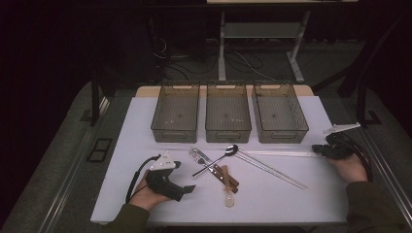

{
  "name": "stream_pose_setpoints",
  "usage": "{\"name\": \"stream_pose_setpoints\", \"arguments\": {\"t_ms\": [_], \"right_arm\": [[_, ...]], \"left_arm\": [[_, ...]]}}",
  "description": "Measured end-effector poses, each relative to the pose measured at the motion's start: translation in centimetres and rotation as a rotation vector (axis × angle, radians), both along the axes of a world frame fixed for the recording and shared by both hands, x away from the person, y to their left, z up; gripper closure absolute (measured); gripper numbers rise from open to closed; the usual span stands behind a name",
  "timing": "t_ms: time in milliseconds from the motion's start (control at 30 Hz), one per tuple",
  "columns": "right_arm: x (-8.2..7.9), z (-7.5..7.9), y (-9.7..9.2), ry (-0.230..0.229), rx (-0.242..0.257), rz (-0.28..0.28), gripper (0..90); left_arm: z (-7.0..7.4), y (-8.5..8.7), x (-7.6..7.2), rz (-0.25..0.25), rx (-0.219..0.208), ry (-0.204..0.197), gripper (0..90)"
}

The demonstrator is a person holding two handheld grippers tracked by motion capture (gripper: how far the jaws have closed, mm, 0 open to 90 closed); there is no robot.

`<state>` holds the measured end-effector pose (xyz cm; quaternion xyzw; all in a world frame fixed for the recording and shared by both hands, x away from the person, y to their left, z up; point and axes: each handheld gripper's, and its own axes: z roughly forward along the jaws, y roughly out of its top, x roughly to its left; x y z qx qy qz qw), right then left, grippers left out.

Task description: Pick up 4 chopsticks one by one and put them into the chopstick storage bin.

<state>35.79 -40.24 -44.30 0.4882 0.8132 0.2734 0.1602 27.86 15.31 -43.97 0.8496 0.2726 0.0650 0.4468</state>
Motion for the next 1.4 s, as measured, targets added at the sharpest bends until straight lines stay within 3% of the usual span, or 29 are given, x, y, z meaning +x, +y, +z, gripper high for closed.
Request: {"name": "stream_pose_setpoints", "arguments": {"t_ms": [367, 1400], "right_arm": [[-0.6, 0.1, 0.2, 0.009, -0.001, 0.011, 89.7], [-4.8, 0.4, 0.7, 0.034, -0.018, 0.098, 89.7]], "left_arm": [[-0.1, 0.2, 0.0, 0.0, 0.004, -0.005, 0.0], [-0.1, 0.1, -0.1, -0.002, 0.013, -0.001, 0.0]]}}
